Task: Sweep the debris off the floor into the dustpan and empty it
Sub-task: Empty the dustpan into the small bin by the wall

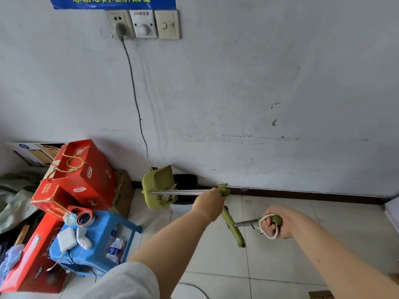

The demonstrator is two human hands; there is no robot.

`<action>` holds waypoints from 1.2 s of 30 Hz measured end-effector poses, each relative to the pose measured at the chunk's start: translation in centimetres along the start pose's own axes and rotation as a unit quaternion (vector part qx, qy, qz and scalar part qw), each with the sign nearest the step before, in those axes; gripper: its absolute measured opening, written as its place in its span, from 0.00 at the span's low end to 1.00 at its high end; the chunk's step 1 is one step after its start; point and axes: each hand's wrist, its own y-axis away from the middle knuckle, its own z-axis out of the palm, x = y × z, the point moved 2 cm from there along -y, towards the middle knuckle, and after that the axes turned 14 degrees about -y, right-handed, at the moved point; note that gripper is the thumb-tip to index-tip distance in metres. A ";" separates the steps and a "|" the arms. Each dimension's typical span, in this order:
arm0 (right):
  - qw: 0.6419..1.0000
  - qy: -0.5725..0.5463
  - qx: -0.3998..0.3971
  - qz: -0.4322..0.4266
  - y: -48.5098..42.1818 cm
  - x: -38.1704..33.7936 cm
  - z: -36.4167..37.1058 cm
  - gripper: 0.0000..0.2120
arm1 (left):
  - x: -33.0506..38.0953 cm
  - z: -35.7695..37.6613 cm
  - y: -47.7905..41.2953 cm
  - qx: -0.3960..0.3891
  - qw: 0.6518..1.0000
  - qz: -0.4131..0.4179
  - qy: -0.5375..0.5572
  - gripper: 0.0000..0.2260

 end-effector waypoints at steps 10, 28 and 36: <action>1.000 -0.002 0.010 -0.007 0.0 0.7 -3.2 0.18 | 3.2 0.8 -0.1 -0.019 1.000 0.001 0.017 0.12; 0.999 -0.030 0.027 0.023 -0.9 2.3 -6.2 0.14 | 6.5 -0.1 -0.1 -0.018 0.992 0.107 -0.069 0.15; 0.999 -0.022 0.038 0.022 -0.7 2.6 -6.6 0.14 | 6.5 2.0 1.3 -0.062 0.972 0.179 -0.141 0.09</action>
